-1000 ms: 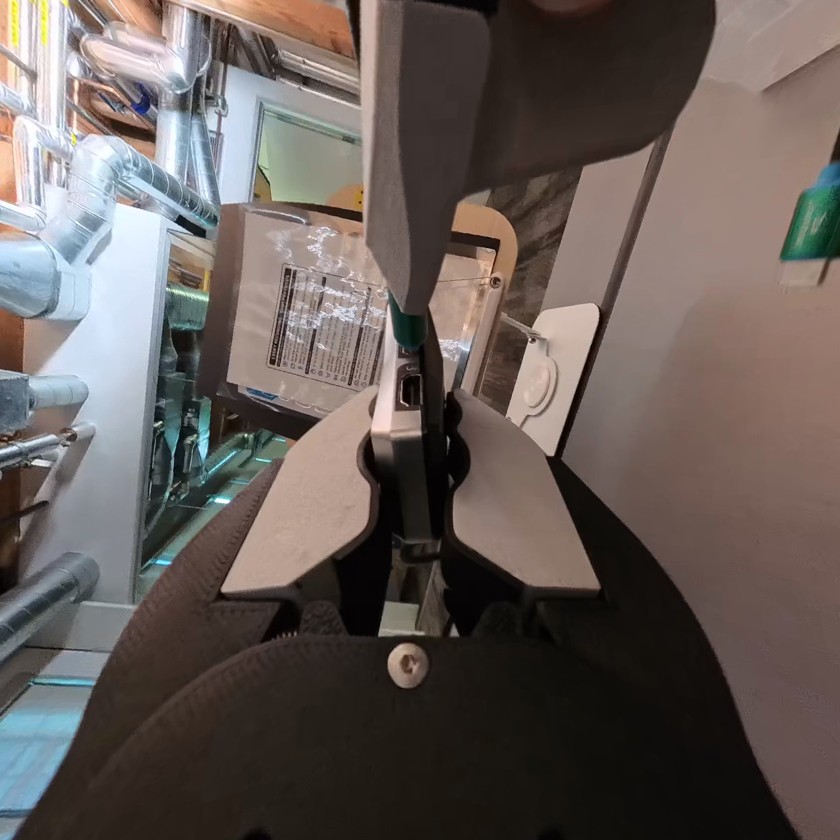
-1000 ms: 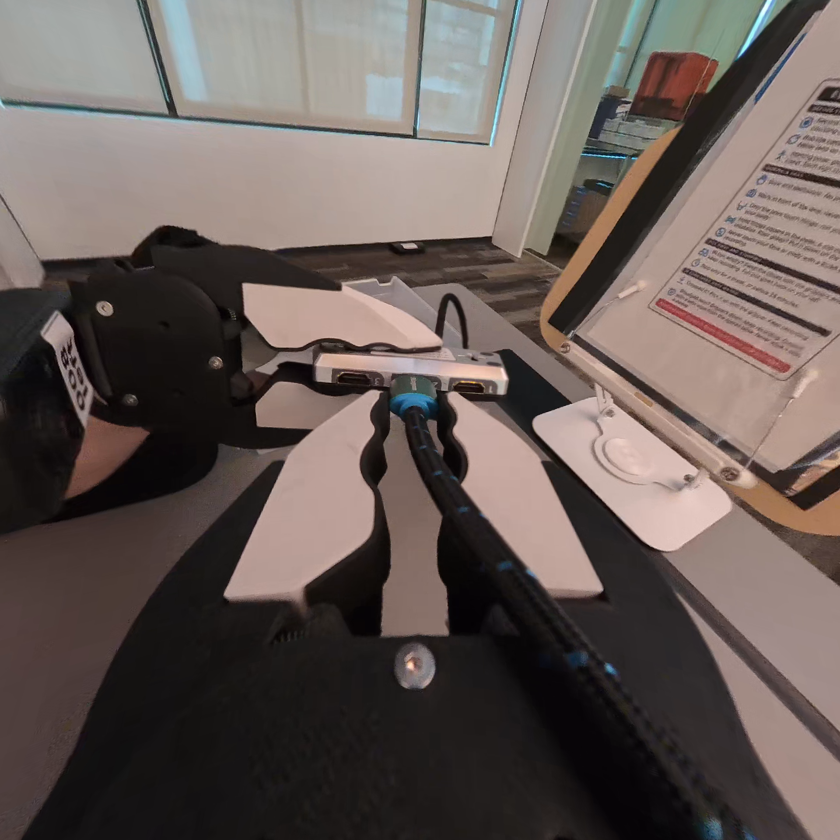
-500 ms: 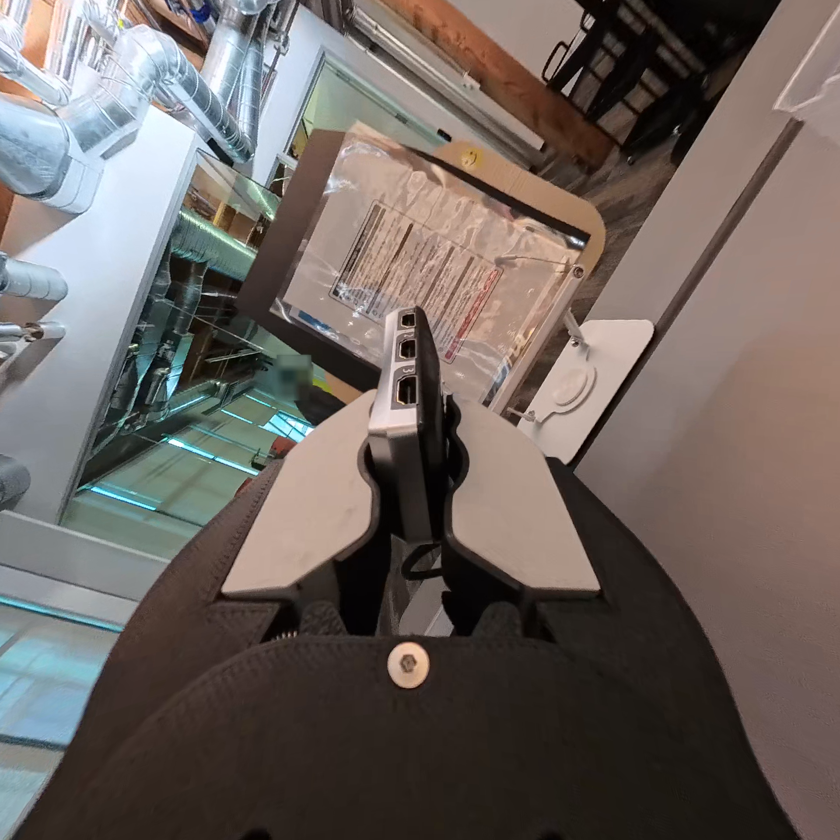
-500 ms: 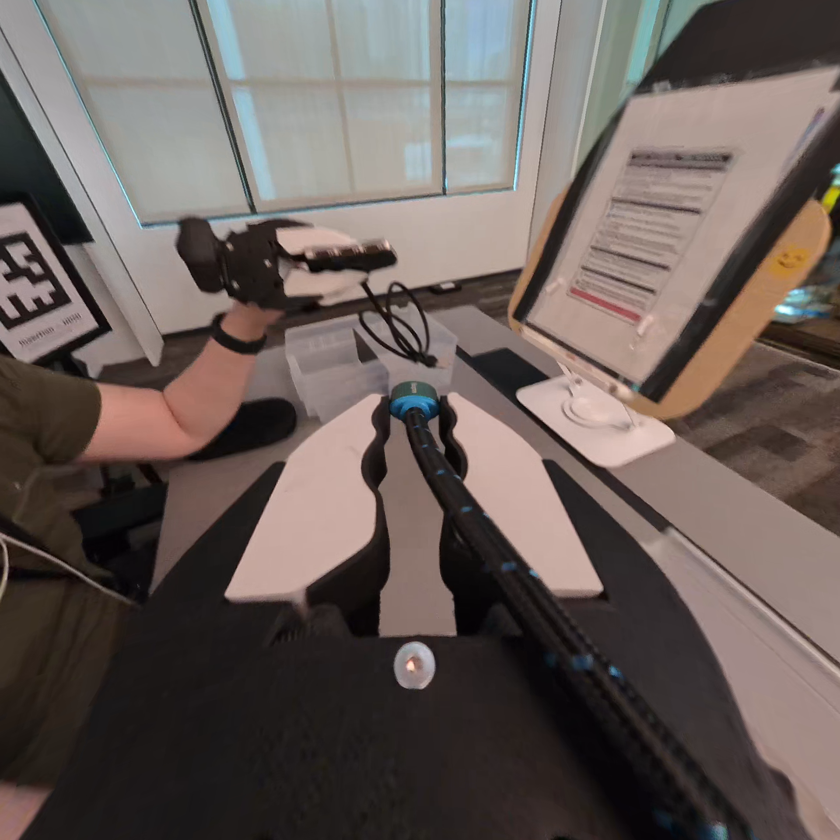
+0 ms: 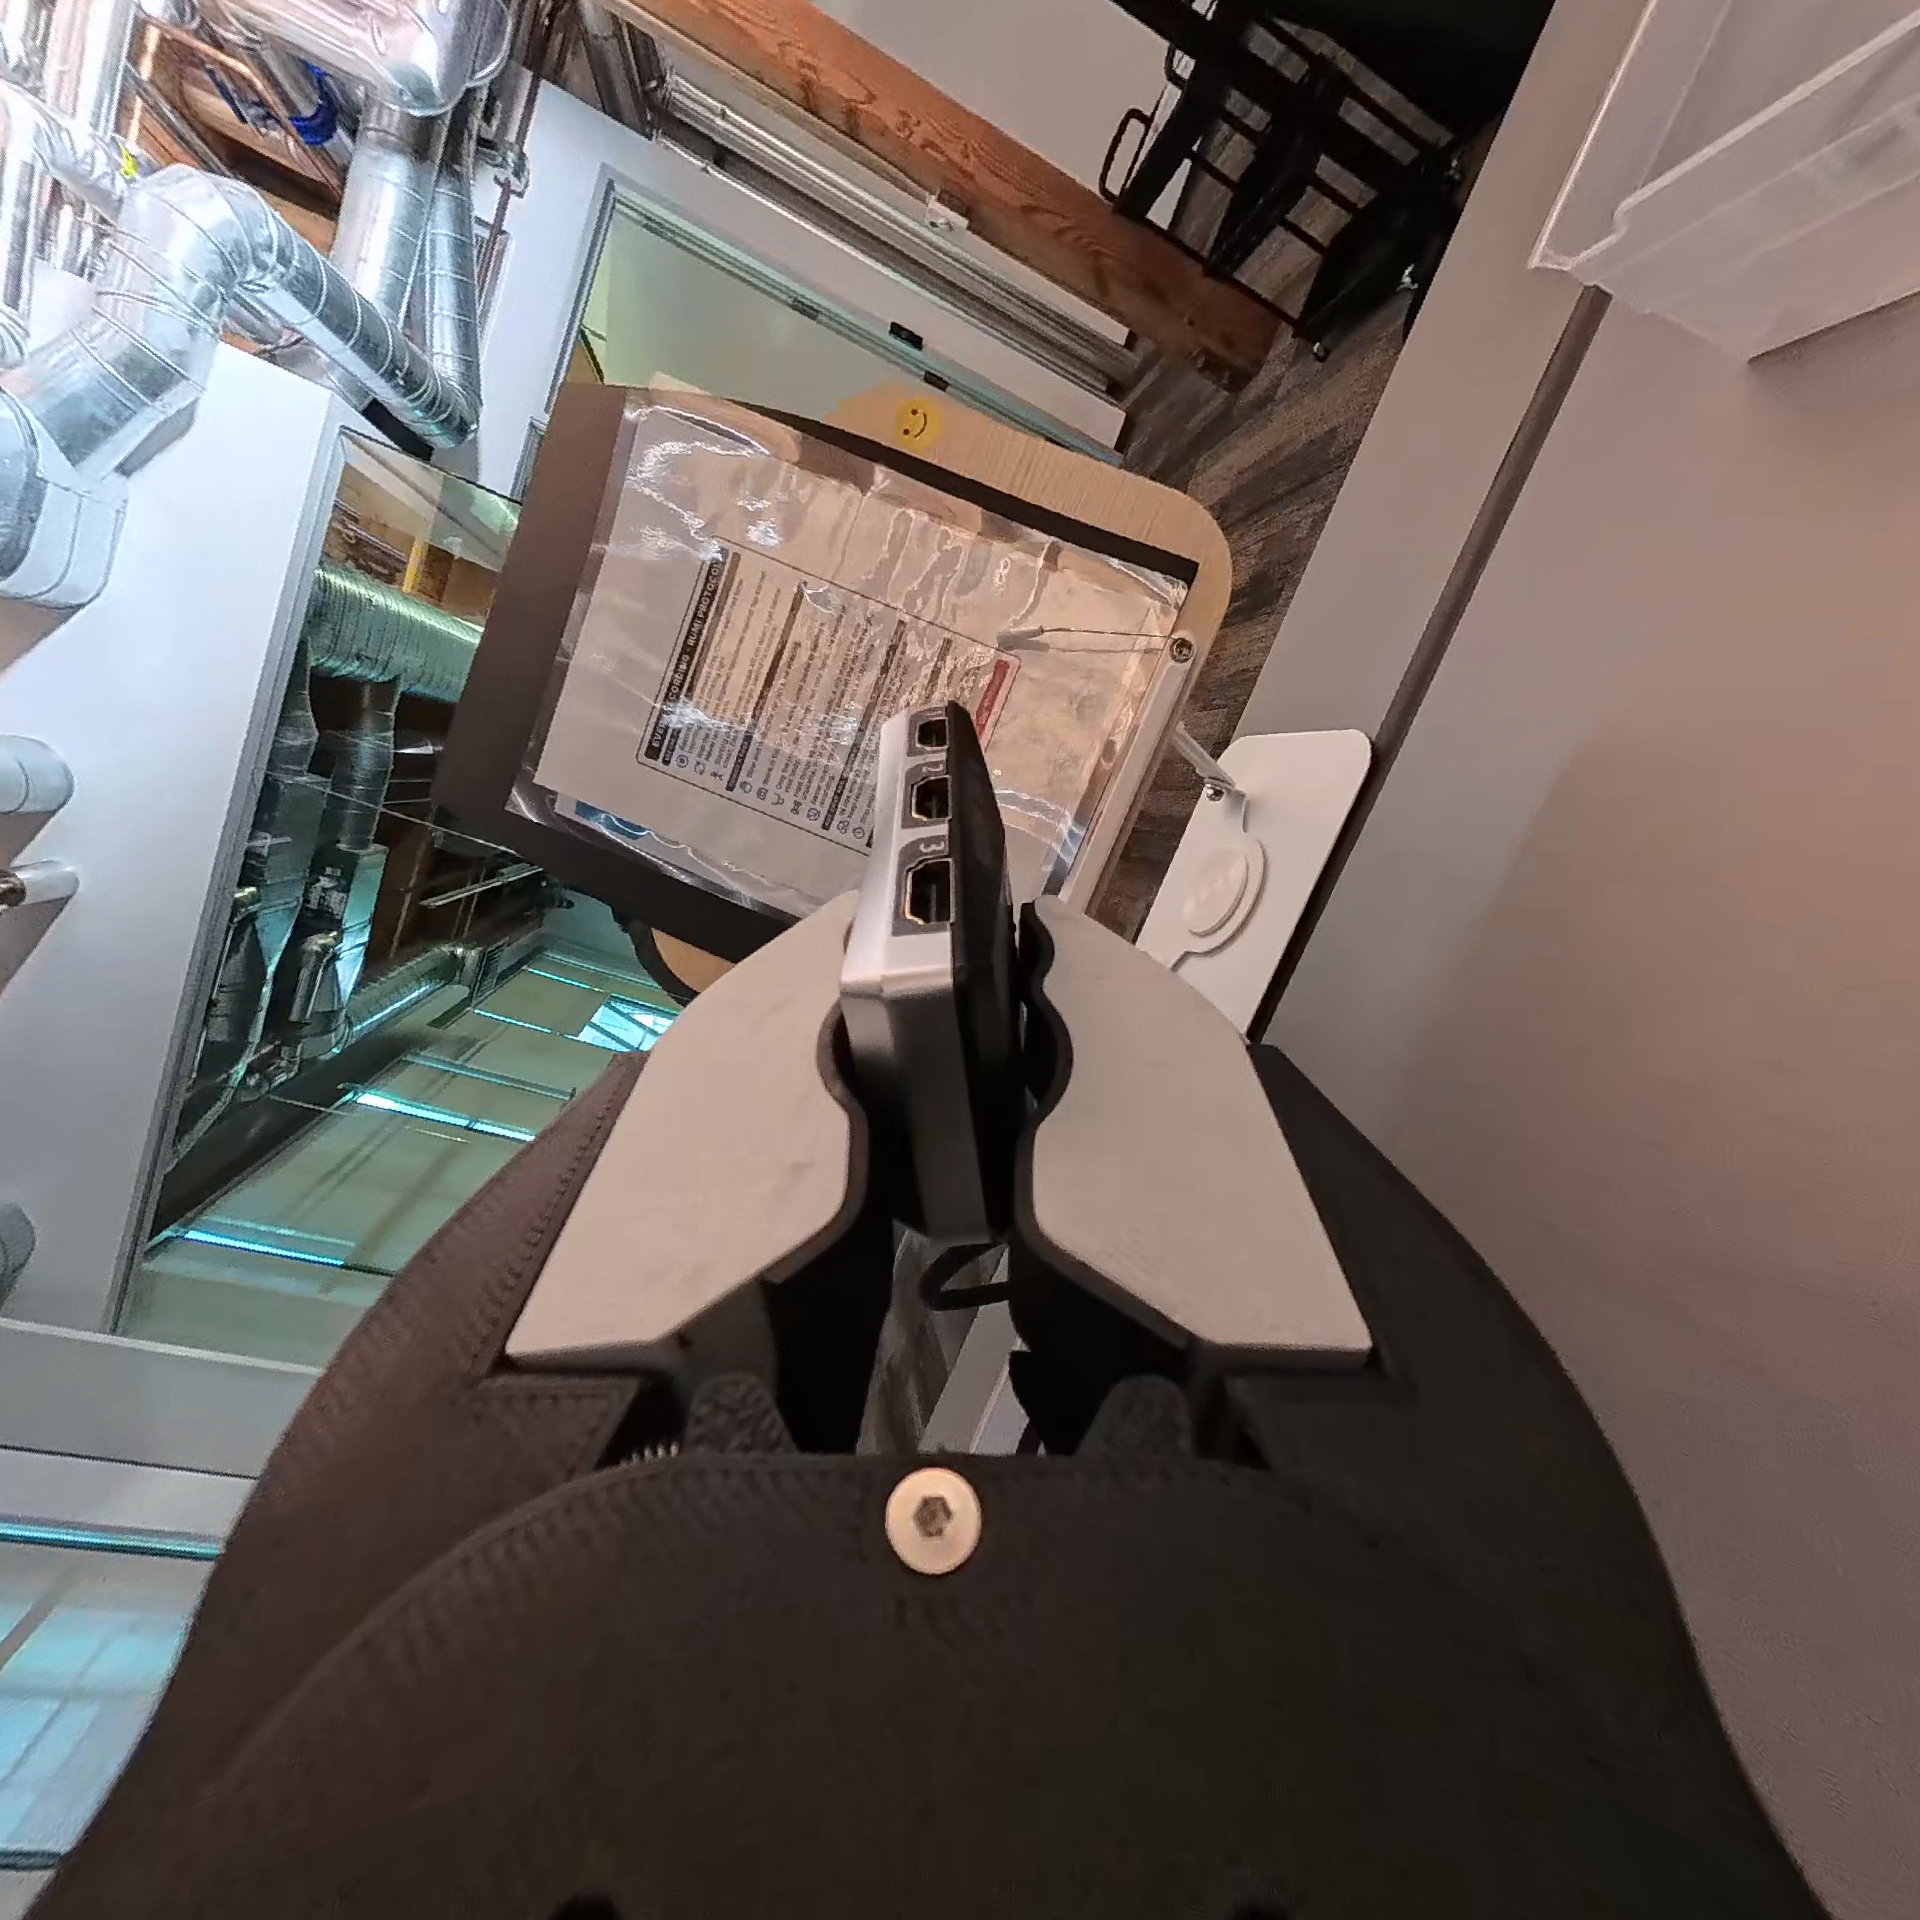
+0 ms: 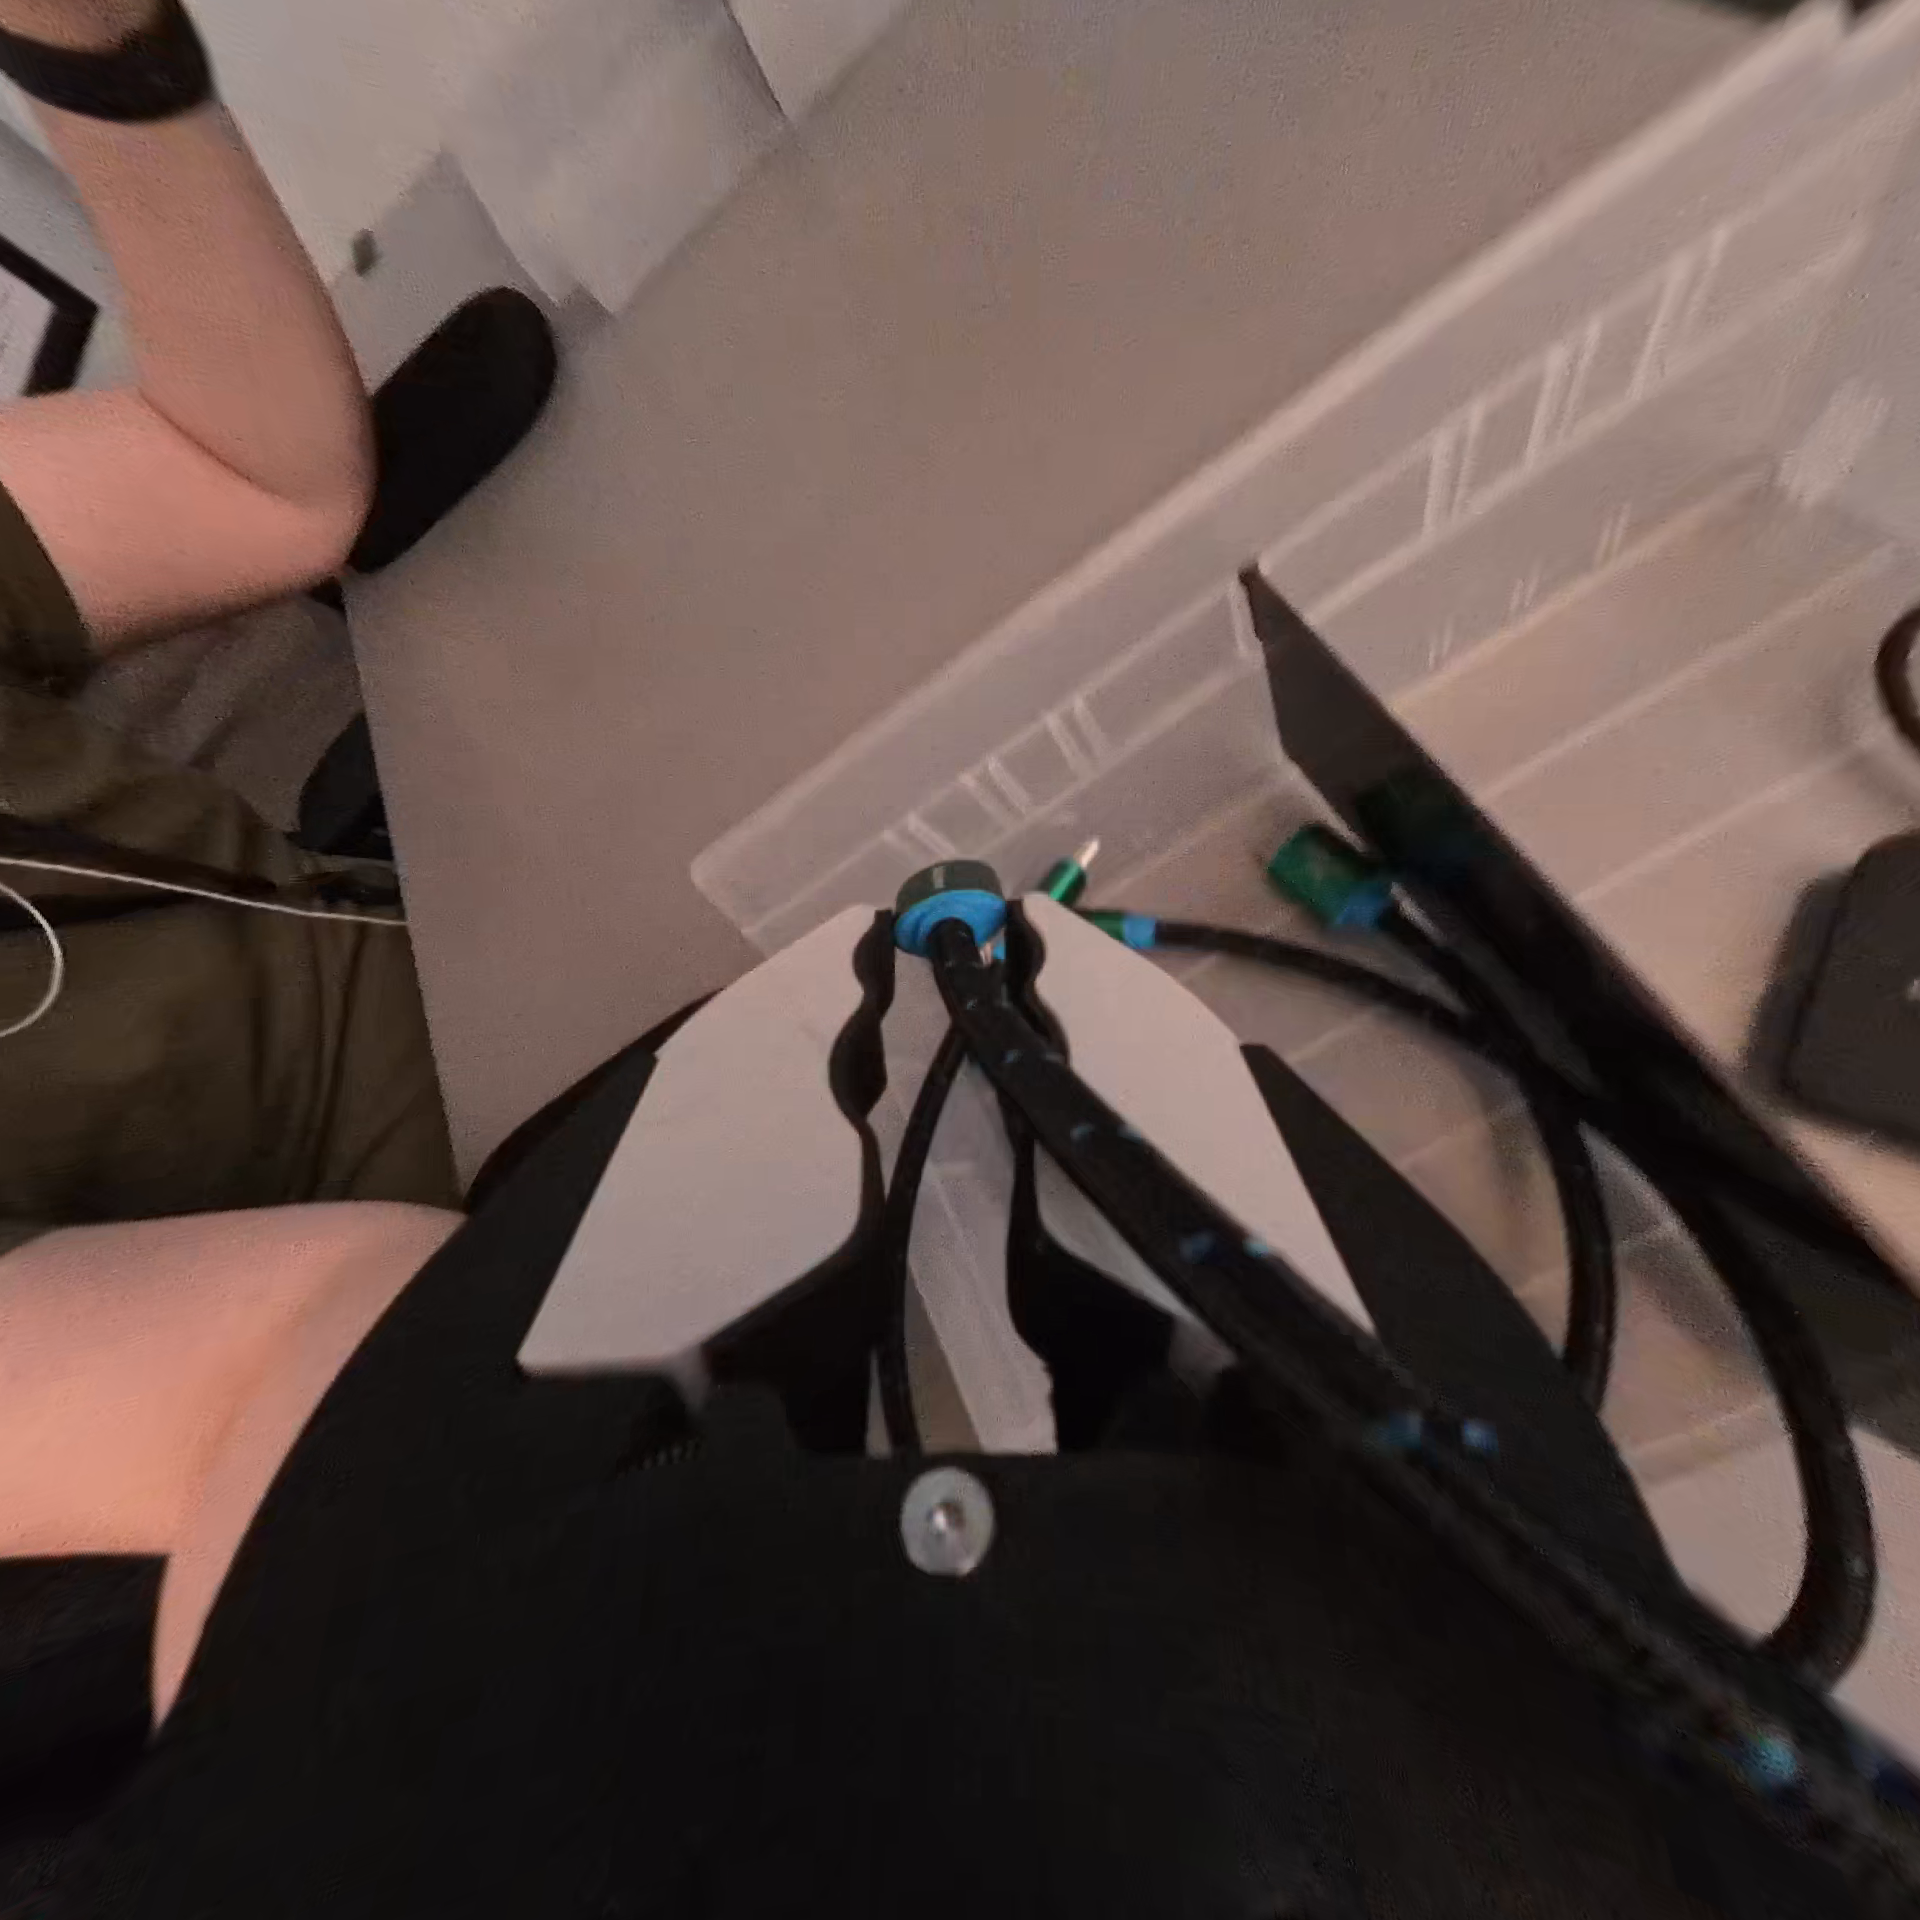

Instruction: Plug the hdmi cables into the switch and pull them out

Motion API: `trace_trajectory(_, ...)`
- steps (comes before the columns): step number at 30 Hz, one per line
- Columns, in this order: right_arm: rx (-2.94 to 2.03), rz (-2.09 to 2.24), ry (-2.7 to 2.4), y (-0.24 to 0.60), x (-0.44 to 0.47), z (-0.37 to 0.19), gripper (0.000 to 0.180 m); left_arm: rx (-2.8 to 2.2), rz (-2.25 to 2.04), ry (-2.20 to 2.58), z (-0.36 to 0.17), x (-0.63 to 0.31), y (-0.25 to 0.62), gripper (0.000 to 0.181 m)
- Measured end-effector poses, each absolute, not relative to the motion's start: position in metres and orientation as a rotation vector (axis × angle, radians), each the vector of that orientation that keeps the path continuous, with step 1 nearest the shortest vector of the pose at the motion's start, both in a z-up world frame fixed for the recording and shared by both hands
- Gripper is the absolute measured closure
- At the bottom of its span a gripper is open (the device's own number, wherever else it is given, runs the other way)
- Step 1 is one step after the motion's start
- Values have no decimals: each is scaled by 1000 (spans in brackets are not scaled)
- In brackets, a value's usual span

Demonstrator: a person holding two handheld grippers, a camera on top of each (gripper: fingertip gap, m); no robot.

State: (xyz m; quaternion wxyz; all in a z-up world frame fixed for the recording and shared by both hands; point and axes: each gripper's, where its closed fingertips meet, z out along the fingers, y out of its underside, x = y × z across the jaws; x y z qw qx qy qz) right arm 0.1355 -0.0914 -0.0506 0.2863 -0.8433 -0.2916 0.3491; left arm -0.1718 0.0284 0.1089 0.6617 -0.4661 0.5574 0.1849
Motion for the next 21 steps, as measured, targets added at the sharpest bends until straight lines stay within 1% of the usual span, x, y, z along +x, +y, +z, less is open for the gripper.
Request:
trace_trajectory(2, -2343, 939, -689, -94, 143, -58, 158, -1060, 415, 1259, 109, -173, 29, 159)
trace_trajectory(5, -2410, 850, -538, -92, 158, -58, 148, -1060, 417, 1258, 110, -173, 29, 159)
trace_trajectory(8, -2490, 689, -446, -101, 175, -54, 149, -1057, 422, 1260, 111, -174, 27, 159)
trace_trajectory(11, -2447, 324, -350, -90, 213, -37, 148, -1057, 424, 1263, 111, -174, 26, 159)
trace_trajectory(13, -2318, 42, -300, -68, 246, -19, 144, -1058, 426, 1267, 111, -175, 26, 158)
trace_trajectory(15, -2178, -121, -277, -43, 269, -7, 144, -1058, 428, 1273, 110, -174, 25, 158)
trace_trajectory(18, -2132, -221, -334, -19, 276, -17, 148, -1054, 432, 1282, 108, -173, 25, 158)
trace_trajectory(21, -2197, -327, -376, -5, 282, -38, 152, -1053, 434, 1297, 106, -171, 24, 159)
